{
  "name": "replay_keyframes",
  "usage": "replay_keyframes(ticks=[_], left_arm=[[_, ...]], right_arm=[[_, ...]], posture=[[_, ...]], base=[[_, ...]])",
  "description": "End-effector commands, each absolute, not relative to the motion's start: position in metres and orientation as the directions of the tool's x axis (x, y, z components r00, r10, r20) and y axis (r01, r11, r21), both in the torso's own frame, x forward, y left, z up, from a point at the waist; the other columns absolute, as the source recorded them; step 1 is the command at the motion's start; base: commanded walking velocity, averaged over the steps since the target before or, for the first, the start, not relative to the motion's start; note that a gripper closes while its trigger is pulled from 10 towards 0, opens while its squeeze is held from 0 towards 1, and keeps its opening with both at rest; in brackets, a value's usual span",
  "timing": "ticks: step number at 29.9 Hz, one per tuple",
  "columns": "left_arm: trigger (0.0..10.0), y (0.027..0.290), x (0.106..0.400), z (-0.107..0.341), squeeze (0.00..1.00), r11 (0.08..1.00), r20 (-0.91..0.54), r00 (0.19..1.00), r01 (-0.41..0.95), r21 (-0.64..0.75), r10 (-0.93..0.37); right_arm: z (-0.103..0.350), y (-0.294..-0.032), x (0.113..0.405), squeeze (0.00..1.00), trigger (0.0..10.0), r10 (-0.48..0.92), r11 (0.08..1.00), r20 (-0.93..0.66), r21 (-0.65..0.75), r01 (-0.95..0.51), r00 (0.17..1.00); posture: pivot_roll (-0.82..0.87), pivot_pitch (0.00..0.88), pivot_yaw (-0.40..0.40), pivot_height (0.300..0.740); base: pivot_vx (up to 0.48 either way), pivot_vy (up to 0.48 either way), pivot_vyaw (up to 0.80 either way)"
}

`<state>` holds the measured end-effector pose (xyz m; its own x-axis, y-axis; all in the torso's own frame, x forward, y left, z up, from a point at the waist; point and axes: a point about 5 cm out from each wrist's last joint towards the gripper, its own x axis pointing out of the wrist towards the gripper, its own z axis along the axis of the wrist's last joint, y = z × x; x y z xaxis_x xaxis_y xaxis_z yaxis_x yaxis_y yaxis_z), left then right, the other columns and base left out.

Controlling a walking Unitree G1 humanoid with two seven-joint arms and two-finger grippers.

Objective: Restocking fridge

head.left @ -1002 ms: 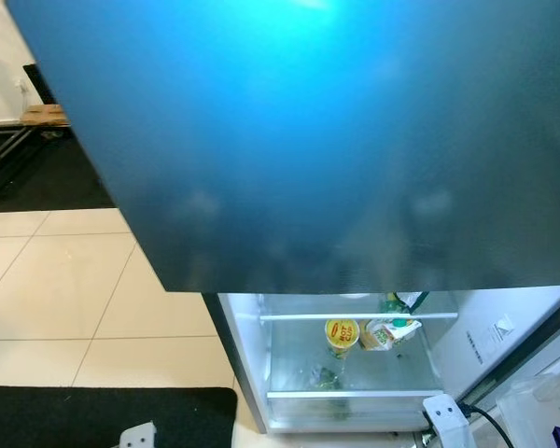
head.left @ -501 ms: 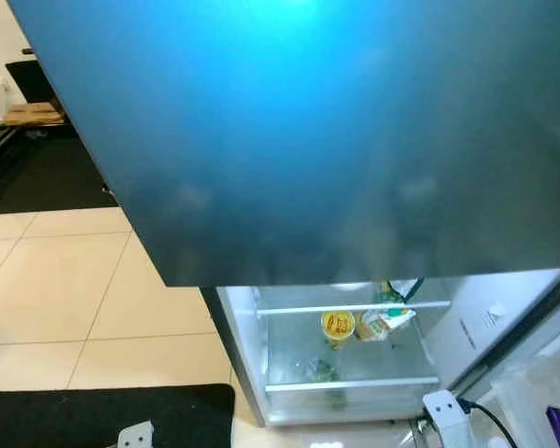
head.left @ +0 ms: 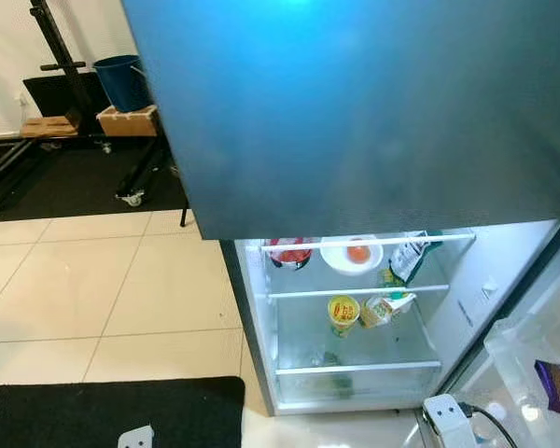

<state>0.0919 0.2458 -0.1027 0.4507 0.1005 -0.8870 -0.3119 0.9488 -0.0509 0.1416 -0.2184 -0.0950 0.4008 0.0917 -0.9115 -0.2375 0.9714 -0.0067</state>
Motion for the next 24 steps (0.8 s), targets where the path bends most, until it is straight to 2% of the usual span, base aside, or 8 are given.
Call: replay_keyframes(ticks=[1, 24], left_arm=[[10.0, 0.2412, 0.0876, -0.1050, 0.00, 0.953, -0.897, 0.433, -0.299, -0.049, 0.090], [10.0, 0.2368, 0.0877, -0.1062, 0.00, 0.953, -0.898, 0.432, -0.298, -0.053, 0.084]], right_arm=[[-0.0947, -0.2212, 0.1417, 0.00, 10.0, 0.073, 0.973, -0.913, -0.024, -0.231, 0.401], [-0.0925, -0.2272, 0.1448, 0.00, 10.0, 0.044, 0.972, -0.913, -0.055, -0.229, 0.405]], posture=[[-0.07, 0.000, -0.015, 0.740], [-0.07, 0.000, -0.020, 0.740]], base=[[-0.304, 0.000, 0.00], [-0.309, 0.000, 0.00]])
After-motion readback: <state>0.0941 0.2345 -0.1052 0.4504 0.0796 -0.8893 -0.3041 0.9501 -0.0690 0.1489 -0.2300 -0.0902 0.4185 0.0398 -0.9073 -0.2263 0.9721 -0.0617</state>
